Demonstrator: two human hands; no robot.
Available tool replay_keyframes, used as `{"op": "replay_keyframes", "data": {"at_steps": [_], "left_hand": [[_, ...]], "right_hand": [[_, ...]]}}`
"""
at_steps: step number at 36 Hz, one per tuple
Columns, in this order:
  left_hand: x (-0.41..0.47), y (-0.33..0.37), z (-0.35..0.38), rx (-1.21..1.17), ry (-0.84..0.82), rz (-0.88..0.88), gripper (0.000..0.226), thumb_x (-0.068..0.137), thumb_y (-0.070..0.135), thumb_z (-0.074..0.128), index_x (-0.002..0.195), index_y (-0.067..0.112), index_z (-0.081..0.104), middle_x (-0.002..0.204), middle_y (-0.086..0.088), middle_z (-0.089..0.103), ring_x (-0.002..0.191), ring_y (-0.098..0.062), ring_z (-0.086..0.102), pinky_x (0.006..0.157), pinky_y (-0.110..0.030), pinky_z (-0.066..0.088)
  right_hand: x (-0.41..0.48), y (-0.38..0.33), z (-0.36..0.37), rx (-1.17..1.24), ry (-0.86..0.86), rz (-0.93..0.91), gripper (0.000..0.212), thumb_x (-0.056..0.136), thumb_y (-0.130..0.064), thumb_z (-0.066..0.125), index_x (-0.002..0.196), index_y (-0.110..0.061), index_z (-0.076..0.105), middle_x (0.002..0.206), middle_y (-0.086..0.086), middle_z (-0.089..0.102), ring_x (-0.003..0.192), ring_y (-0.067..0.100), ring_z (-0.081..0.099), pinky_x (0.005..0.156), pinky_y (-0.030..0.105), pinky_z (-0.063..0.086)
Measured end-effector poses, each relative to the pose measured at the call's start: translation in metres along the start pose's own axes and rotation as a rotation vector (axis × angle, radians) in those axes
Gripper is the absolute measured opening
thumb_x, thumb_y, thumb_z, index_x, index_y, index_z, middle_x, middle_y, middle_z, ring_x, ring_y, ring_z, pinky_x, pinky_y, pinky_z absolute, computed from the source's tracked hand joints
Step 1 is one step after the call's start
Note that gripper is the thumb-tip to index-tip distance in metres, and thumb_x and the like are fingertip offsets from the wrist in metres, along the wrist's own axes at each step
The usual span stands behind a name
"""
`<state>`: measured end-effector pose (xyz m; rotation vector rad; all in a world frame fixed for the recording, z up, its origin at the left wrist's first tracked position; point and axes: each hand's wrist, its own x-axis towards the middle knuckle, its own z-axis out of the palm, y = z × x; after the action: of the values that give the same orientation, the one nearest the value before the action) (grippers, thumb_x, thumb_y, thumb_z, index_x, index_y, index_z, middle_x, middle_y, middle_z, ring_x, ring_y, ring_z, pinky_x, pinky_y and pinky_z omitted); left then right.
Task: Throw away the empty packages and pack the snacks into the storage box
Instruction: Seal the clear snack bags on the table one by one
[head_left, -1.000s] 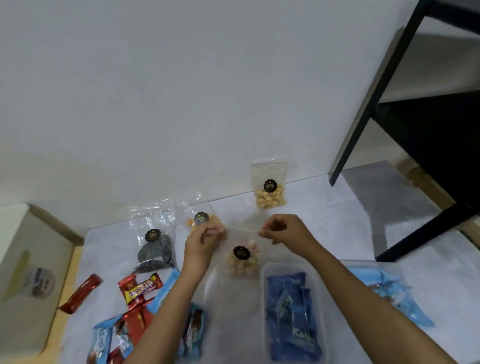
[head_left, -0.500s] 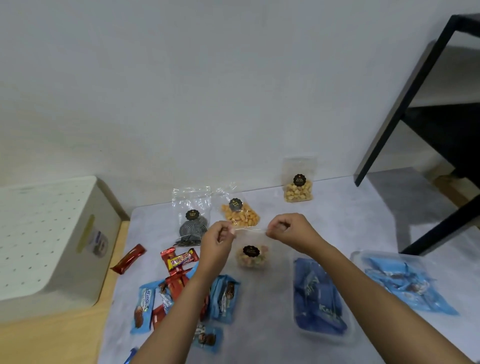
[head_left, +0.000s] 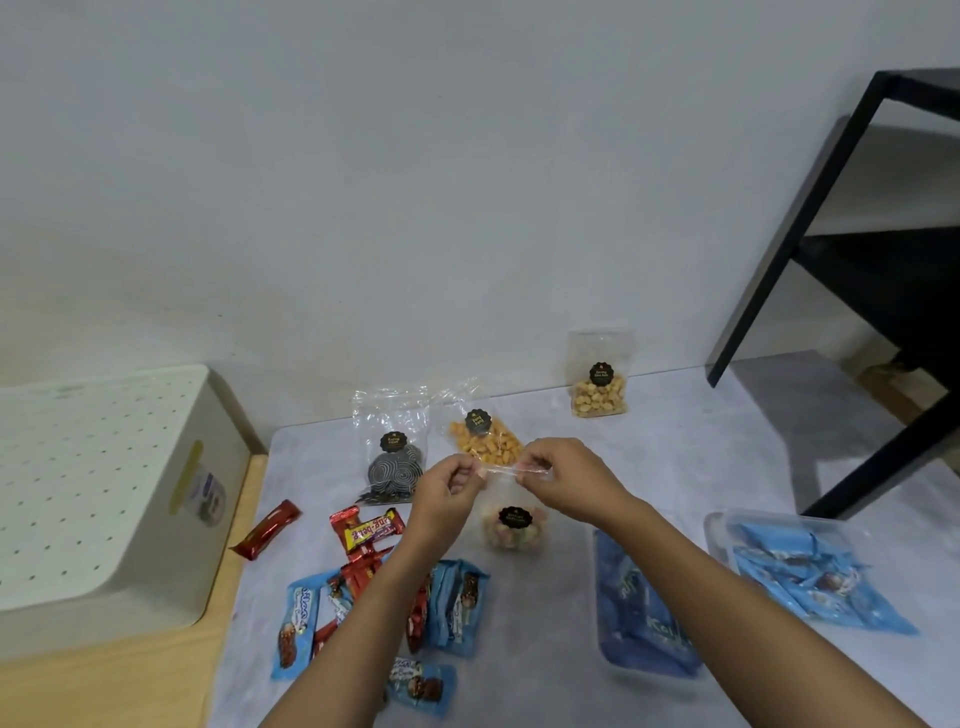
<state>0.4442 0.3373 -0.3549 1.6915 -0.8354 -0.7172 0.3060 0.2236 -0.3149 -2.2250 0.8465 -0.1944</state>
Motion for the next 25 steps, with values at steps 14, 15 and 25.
{"op": "replay_keyframes", "data": {"at_steps": [14, 15, 25], "left_hand": [[0.0, 0.001, -0.003, -0.011, -0.008, -0.028, 0.01, 0.089, 0.0, 0.055, 0.09, 0.0, 0.065, 0.058, 0.007, 0.055, 0.046, 0.006, 0.048, 0.053, -0.007, 0.038], [0.0, 0.001, -0.004, -0.007, -0.016, -0.029, 0.011, 0.089, 0.001, 0.055, 0.09, -0.001, 0.065, 0.055, 0.01, 0.055, 0.046, 0.006, 0.048, 0.053, -0.008, 0.038], [0.004, 0.006, -0.003, -0.037, -0.128, -0.077, 0.018, 0.089, 0.003, 0.054, 0.077, 0.012, 0.064, 0.064, 0.003, 0.06, 0.067, -0.015, 0.052, 0.07, -0.022, 0.045]], "right_hand": [[0.005, -0.008, 0.006, 0.044, -0.04, 0.089, 0.009, 0.076, -0.033, 0.06, 0.073, -0.026, 0.064, 0.077, -0.007, 0.065, 0.07, 0.014, 0.063, 0.062, 0.034, 0.05], [0.005, -0.009, 0.007, 0.044, -0.038, 0.083, 0.01, 0.077, -0.034, 0.061, 0.072, -0.026, 0.064, 0.076, -0.008, 0.064, 0.07, 0.012, 0.061, 0.061, 0.031, 0.048], [0.008, -0.006, 0.004, 0.096, 0.007, 0.078, 0.011, 0.073, -0.036, 0.065, 0.068, -0.027, 0.066, 0.075, -0.005, 0.067, 0.074, 0.015, 0.063, 0.067, 0.04, 0.053]]}}
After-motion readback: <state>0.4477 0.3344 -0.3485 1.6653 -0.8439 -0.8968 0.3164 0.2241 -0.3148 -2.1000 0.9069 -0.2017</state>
